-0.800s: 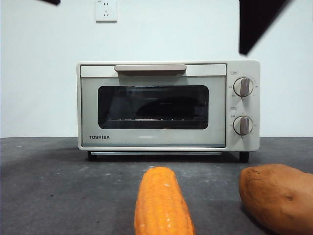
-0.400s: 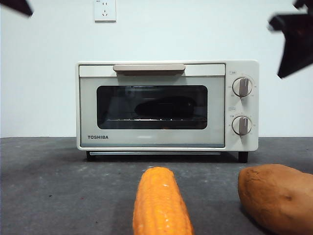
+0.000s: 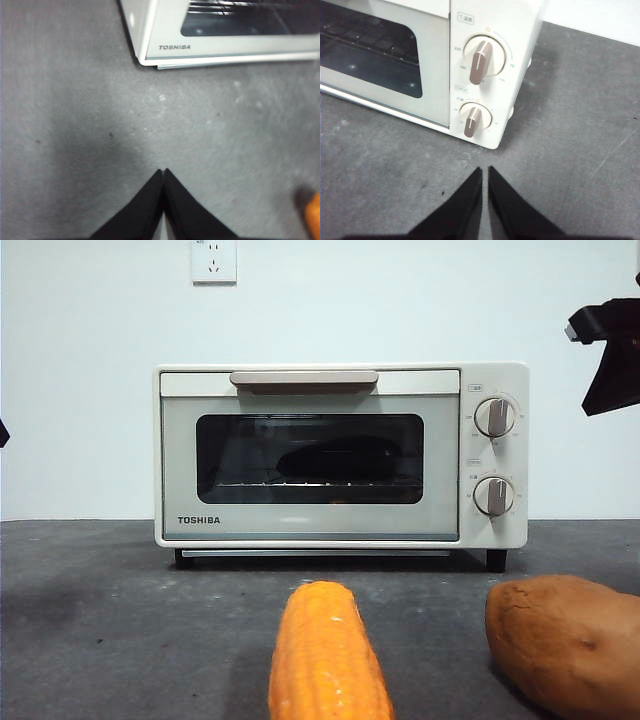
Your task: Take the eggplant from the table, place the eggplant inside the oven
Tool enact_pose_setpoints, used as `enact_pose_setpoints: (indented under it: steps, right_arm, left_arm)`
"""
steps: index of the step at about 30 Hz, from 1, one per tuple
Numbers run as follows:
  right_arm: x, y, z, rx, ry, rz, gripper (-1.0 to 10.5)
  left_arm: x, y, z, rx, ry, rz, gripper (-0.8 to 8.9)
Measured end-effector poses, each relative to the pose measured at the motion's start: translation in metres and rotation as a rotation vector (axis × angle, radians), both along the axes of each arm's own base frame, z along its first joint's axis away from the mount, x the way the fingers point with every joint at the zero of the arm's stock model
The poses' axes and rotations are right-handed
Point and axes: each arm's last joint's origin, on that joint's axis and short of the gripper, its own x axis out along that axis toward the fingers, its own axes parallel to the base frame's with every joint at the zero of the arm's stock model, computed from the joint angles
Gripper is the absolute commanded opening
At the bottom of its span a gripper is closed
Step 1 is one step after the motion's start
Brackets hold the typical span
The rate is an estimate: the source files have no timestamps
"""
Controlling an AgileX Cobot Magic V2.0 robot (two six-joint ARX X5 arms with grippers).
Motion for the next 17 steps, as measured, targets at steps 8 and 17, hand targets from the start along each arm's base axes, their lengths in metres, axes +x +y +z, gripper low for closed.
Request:
enact_pose_setpoints:
  steps: [8,17]
  right_arm:
    - [0.000,0.000,0.000,0.001,-0.003,-0.001,0.0]
    - [0.000,0.000,0.000,0.002,-0.005,-0.001,0.0]
  left_arm:
    - [0.003,-0.001,0.005,-0.058,-0.045,0.029,0.06]
    - [-0.052,0.033,0.015,0.069,-0.574,0.131,0.06]
